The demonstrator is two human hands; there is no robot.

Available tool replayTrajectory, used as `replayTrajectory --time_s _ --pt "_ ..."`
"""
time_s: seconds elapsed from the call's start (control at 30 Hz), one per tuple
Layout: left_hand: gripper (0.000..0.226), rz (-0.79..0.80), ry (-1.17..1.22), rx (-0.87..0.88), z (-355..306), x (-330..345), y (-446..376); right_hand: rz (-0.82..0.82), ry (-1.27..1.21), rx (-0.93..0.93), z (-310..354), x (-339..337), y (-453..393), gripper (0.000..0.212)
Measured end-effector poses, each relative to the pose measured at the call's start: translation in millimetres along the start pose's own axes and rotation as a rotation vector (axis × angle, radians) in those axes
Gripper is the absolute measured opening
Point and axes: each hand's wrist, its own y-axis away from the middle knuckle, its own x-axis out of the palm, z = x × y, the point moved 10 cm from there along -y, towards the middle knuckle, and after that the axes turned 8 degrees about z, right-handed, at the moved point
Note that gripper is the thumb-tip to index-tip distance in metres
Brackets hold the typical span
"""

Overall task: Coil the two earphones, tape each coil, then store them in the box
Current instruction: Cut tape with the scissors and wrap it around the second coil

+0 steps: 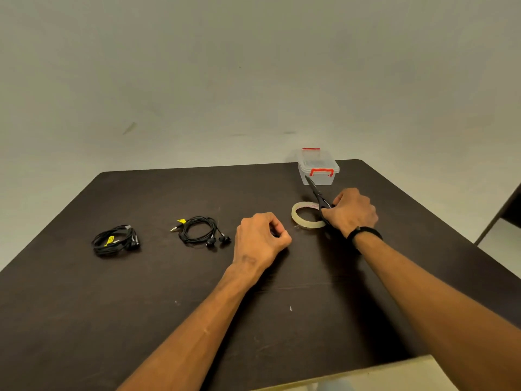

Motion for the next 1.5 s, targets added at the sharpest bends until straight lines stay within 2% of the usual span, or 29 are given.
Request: replayTrajectory --time_s 0.13,0.27,0.33,0.43,0.53,0.7,0.8,0.87,0.97,1.07,1.2,1.33,1.5 --pt "0.008 0.022 0.02 0.036 -1.3 -0.9 9.6 0.027 -0.071 0.021 -9.2 -3.2 1.0 0.036" --pt "0.02 -0.017 0.07 0.03 2.1 -7.0 14.2 0.132 -0.327 0.014 -28.8 -4.4 5.0 0.039" --pt "0.027 -0.002 0.097 0.027 4.5 -5.2 13.8 0.097 -0.404 -0.054 -33.2 -21.9 19.7 0.044" --pt "0.025 0.018 0.065 0.038 4.1 -1.3 11.3 0.101 -0.463 -0.166 -30.6 -47.7 55.9 0.048" --pt "0.024 0.022 0.027 0.033 3.1 0.1 10.4 0.258 -0.61 -0.189 -34.4 -53.7 93.6 0.053" --pt "0.02 -0.025 0.041 0.011 7.6 -7.0 12.6 0.692 -0.731 -0.148 -34.9 -20.5 155.3 0.049" --pt "0.017 -0.083 0.023 0.016 6.4 -15.4 17.4 0.787 -0.742 -0.119 -30.2 -5.8 172.9 0.049" --pt "0.019 -0.095 0.023 0.005 6.8 -17.5 19.0 0.731 -0.742 -0.141 -23.5 -5.4 170.2 0.053" --pt "0.021 -0.105 0.029 -0.029 10.4 -19.6 20.2 0.454 -0.703 -0.244 -5.8 -21.5 150.7 0.065" --pt "0.018 -0.125 0.045 -0.052 13.2 -22.1 21.5 0.25 -0.535 -0.395 17.9 -27.2 130.0 0.052" --pt "0.013 -0.16 0.068 -0.087 17.5 -26.2 21.7 0.233 -0.371 -0.445 28.6 3.5 98.1 0.041" --pt "0.018 -0.169 0.109 -0.093 19.0 -26.7 22.5 0.242 -0.302 -0.407 23.1 21.8 79.2 0.038" --pt "0.016 -0.076 0.098 -0.068 16.6 -17.1 15.3 0.166 -0.269 -0.344 15.9 16.0 60.8 0.039"
